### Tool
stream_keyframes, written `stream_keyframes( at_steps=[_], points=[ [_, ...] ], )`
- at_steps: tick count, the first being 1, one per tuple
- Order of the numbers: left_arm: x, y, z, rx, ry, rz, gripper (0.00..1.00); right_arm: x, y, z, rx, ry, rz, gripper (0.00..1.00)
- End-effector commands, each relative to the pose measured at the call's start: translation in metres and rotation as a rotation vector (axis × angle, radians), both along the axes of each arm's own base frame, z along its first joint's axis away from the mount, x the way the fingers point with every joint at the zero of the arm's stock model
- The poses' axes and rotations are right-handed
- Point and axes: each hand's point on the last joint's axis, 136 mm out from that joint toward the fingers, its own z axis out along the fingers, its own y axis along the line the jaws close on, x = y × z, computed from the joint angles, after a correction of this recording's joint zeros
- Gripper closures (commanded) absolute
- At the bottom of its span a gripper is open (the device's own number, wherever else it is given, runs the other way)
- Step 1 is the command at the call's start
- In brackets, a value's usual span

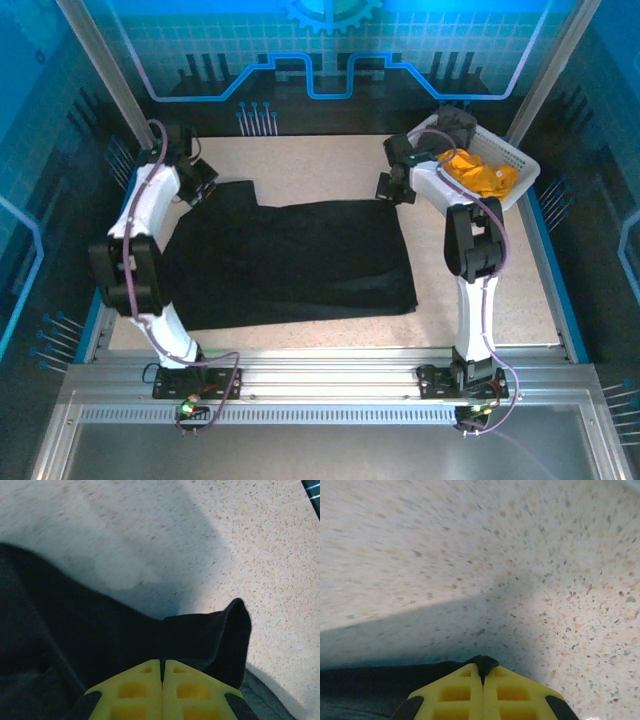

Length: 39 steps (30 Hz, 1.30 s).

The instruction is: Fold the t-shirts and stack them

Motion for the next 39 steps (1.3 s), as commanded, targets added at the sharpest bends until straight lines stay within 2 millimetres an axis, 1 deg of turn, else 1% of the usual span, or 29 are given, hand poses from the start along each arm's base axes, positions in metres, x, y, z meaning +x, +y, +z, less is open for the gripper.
stream_keyframes(
  at_steps=[1,5,8,10,13,17,19,23,27,30,33,35,38,39],
  points=[
    [-0.046,0.009,0.015,0.031,-0.024,0.104,1.00,-0.004,0.003,0.035,0.024,-0.094,0.056,1.00],
    [-0.094,0.016,0.023,0.072,-0.037,0.174,1.00,-0.031,-0.001,0.038,0.018,-0.070,0.057,1.00],
    [-0.128,0.020,0.026,0.109,-0.014,0.195,1.00,-0.059,-0.009,0.035,0.013,-0.026,0.016,1.00],
    [-0.151,0.023,0.025,0.137,0.002,0.203,1.00,-0.080,-0.013,0.029,0.018,0.010,-0.004,1.00],
    [-0.182,0.026,0.019,0.172,0.030,0.223,1.00,-0.109,-0.013,0.020,0.034,0.043,-0.011,1.00],
    [-0.213,0.025,0.007,0.187,0.059,0.231,1.00,-0.140,-0.015,0.006,0.047,0.093,-0.024,1.00],
    [-0.227,0.024,-0.002,0.184,0.088,0.234,1.00,-0.155,-0.017,-0.002,0.055,0.119,-0.035,1.00],
    [-0.247,0.021,-0.020,0.178,0.131,0.242,1.00,-0.173,-0.019,-0.014,0.067,0.169,-0.047,1.00],
    [-0.256,0.021,-0.031,0.180,0.151,0.246,1.00,-0.181,-0.020,-0.021,0.063,0.203,-0.051,1.00],
    [-0.262,0.020,-0.039,0.176,0.180,0.245,1.00,-0.184,-0.023,-0.019,0.052,0.209,-0.062,1.00],
    [-0.272,0.018,-0.051,0.165,0.227,0.259,1.00,-0.190,-0.029,-0.015,0.031,0.216,-0.089,0.94],
    [-0.277,0.016,-0.057,0.154,0.238,0.270,1.00,-0.195,-0.034,-0.012,0.021,0.213,-0.112,0.93],
    [-0.280,0.017,-0.059,0.153,0.240,0.291,1.00,-0.201,-0.034,-0.011,0.043,0.209,-0.124,0.92],
    [-0.280,0.017,-0.059,0.153,0.243,0.296,1.00,-0.204,-0.033,-0.012,0.053,0.221,-0.128,0.89]
  ],
)
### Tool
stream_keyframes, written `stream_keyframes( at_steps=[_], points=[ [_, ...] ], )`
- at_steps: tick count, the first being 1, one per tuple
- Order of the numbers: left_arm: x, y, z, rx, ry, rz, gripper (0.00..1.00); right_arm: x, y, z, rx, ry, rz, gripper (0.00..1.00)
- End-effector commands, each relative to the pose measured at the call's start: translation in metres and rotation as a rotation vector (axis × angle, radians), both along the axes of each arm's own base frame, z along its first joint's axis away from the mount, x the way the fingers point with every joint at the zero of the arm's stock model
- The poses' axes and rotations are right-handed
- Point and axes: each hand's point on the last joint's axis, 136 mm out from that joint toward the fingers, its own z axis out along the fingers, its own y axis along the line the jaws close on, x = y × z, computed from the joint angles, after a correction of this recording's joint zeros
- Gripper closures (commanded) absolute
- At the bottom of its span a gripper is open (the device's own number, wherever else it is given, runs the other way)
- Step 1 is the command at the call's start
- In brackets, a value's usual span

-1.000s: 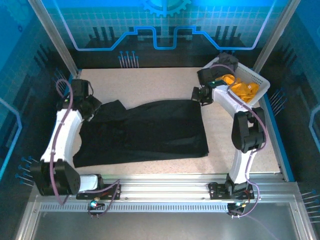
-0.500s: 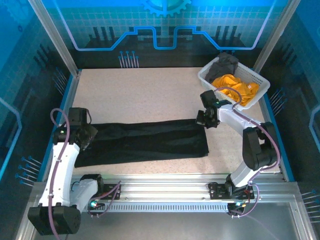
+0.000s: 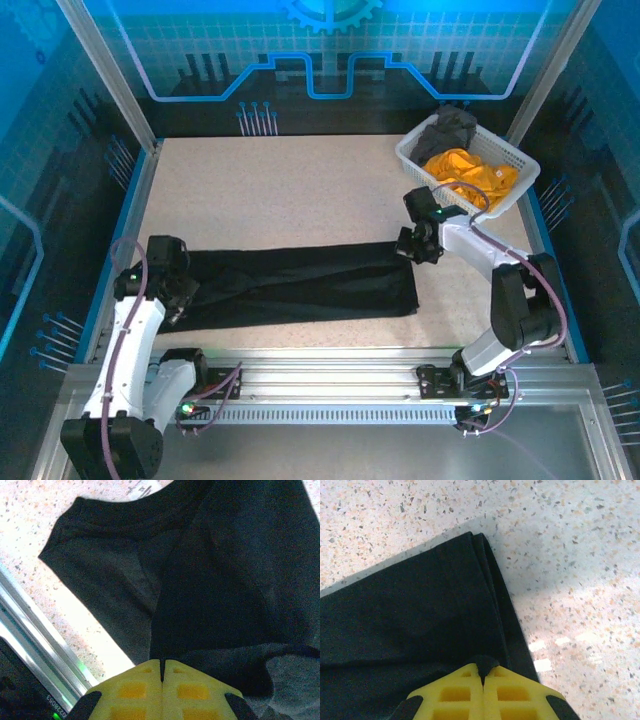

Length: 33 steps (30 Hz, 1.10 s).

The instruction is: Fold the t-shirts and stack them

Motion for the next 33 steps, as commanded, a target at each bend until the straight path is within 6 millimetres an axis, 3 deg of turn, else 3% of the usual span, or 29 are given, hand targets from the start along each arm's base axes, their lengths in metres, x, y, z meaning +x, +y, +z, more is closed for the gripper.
stream_keyframes(
  at_steps=[1,5,9,13,17,19,25,33],
  points=[
    [-0.012,0.004,-0.003,0.011,0.033,0.053,1.00,-0.017,-0.005,-0.002,-0.001,0.046,-0.035,0.85],
    [-0.021,-0.001,-0.008,-0.027,0.065,0.104,1.00,-0.020,-0.008,0.001,-0.004,0.043,-0.071,0.78],
    [-0.027,-0.007,-0.013,-0.065,0.073,0.143,1.00,-0.005,-0.002,0.013,0.033,-0.011,-0.098,0.65],
    [-0.028,-0.008,-0.009,-0.072,0.076,0.150,1.00,0.011,0.015,0.012,0.054,0.008,-0.081,0.63],
    [-0.031,-0.008,0.003,-0.065,0.076,0.149,1.00,0.013,0.026,-0.001,0.048,0.059,-0.075,0.63],
    [-0.033,-0.010,0.006,-0.076,0.081,0.151,1.00,0.006,0.025,-0.010,0.042,0.104,-0.079,0.66],
    [-0.042,-0.021,-0.004,-0.123,0.103,0.169,1.00,-0.026,0.017,-0.031,0.028,0.184,-0.066,0.86],
    [-0.031,-0.031,-0.020,-0.136,0.132,0.125,1.00,-0.049,0.008,-0.042,0.022,0.234,-0.087,0.93]
  ],
)
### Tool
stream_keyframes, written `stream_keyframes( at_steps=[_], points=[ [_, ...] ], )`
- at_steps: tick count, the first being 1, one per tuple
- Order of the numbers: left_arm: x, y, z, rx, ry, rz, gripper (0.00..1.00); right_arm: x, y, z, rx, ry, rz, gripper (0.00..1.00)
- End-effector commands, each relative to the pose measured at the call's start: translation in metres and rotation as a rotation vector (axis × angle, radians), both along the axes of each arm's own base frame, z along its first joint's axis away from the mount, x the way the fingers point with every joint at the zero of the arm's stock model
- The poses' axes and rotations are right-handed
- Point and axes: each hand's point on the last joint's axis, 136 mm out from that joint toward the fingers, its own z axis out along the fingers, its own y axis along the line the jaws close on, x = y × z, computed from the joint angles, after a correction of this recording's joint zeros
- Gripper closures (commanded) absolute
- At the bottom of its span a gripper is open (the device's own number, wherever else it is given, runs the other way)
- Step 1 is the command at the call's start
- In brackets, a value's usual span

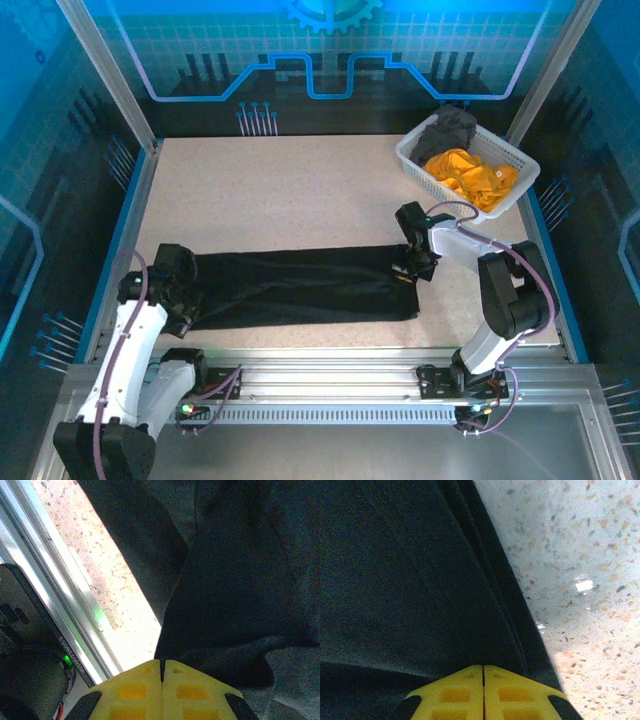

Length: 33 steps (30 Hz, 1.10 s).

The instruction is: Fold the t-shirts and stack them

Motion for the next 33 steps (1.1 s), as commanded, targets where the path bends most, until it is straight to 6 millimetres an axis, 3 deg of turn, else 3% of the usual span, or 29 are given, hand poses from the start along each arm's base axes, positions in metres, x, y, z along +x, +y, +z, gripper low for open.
stream_keyframes(
  at_steps=[1,4,10,13,17,21,24,28,33],
  points=[
    [0.004,-0.007,-0.007,-0.019,0.027,-0.013,1.00,-0.009,-0.003,0.005,-0.005,0.023,-0.012,0.94],
    [0.008,-0.009,-0.012,-0.010,0.044,-0.034,1.00,0.000,-0.006,0.023,-0.031,-0.046,-0.001,0.92],
    [0.008,-0.006,-0.025,0.013,0.078,-0.025,1.00,0.013,-0.003,0.049,-0.076,-0.121,0.063,0.72],
    [0.012,-0.005,-0.030,0.017,0.079,-0.014,1.00,0.024,0.031,0.052,-0.013,-0.160,0.167,0.70],
    [0.018,-0.008,-0.041,0.000,0.091,-0.001,1.00,0.032,0.091,0.041,0.093,-0.146,0.312,0.71],
    [0.027,-0.010,-0.052,-0.006,0.102,0.000,1.00,0.033,0.117,0.014,0.082,-0.048,0.375,0.74],
    [0.036,-0.012,-0.061,-0.013,0.106,-0.003,1.00,0.037,0.111,-0.004,0.054,0.027,0.327,0.75],
    [0.058,-0.016,-0.071,-0.031,0.090,-0.015,1.00,0.049,0.079,-0.013,-0.006,0.109,0.195,0.77],
    [0.128,-0.039,-0.087,-0.157,-0.044,-0.097,1.00,0.071,0.033,-0.018,-0.051,0.149,0.045,0.78]
  ],
)
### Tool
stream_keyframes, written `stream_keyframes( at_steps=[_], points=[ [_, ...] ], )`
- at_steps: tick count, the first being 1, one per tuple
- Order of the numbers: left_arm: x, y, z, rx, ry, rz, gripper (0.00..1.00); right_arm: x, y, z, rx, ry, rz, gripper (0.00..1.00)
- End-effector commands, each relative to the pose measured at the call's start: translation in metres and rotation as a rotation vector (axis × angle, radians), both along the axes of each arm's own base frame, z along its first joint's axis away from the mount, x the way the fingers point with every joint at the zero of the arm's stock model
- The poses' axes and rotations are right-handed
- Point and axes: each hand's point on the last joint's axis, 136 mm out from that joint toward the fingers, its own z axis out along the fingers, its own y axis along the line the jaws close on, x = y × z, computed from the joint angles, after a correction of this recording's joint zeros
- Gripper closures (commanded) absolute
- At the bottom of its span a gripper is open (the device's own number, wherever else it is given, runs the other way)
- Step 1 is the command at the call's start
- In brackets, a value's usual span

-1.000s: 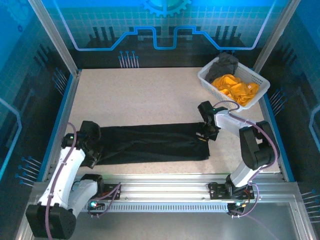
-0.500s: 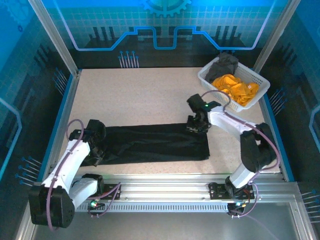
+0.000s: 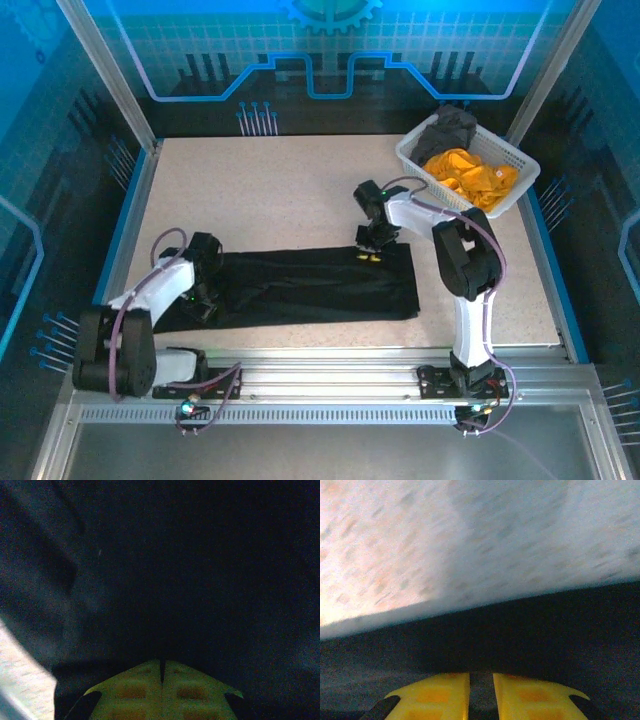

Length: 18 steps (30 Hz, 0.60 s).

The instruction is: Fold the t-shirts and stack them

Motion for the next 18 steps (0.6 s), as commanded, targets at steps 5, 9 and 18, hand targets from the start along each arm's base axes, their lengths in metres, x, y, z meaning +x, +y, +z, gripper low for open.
stream_keyframes(
  at_steps=[5,9,18],
  points=[
    [0.145,-0.032,0.020,-0.152,-0.374,-0.149,1.00,0.026,-0.076,-0.011,-0.096,0.078,-0.230,0.79],
    [0.191,-0.037,0.043,-0.163,-0.439,-0.222,1.00,0.049,-0.086,-0.001,-0.071,0.031,-0.265,0.80],
    [0.130,0.006,0.054,0.020,-0.257,-0.221,1.00,0.055,-0.076,0.025,-0.061,-0.062,-0.176,0.80]
  ],
)
